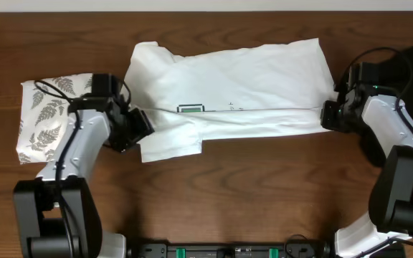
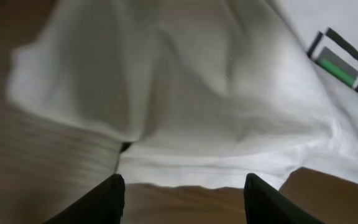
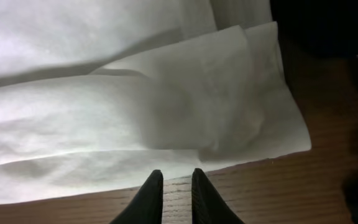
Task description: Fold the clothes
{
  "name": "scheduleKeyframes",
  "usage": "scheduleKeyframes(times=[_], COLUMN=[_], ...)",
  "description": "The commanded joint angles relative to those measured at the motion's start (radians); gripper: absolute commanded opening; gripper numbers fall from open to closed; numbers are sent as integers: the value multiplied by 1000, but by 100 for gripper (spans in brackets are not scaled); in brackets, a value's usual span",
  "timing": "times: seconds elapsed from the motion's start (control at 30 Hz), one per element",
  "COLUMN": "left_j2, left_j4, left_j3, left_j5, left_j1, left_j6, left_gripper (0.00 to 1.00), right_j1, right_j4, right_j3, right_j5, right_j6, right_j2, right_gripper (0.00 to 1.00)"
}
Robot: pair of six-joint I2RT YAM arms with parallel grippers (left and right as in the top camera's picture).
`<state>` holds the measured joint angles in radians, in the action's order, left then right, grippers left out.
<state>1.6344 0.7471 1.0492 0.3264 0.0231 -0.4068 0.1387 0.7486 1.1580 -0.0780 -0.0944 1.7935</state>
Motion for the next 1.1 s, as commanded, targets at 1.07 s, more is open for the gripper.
scheduleKeyframes(times=[1.07], left_j2=[109], left_j4=[-180], left_j3=[-49], left_j5=[50], left_j1=[-20], left_j6=[93], left_gripper=[46], right_j1=[-15], right_j4=[3], right_j3=[-2], right_j5=[-8], right_j6=[6], right_j2=[9], right_gripper=[13])
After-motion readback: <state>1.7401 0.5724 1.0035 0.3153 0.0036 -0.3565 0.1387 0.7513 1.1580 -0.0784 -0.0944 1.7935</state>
